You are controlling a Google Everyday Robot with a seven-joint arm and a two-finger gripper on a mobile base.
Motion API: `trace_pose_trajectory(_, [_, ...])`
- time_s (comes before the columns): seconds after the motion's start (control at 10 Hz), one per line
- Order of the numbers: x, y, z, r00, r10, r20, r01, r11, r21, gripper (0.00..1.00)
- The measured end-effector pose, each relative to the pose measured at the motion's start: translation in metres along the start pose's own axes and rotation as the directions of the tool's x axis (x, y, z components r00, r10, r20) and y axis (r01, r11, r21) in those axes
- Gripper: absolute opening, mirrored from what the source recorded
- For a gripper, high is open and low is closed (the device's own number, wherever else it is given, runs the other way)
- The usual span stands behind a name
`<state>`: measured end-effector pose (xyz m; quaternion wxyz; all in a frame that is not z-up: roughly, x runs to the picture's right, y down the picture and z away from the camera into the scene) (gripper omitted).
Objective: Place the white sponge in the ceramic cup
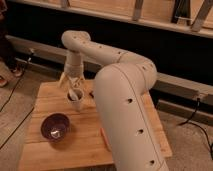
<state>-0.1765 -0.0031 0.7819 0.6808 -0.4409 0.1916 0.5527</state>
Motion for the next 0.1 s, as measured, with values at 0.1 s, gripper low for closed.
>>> trace_pose_trajectory(0.1, [0.0000, 0.0001, -0.0003, 1.000, 0.000, 0.000, 0.000, 1.000, 0.000, 0.80])
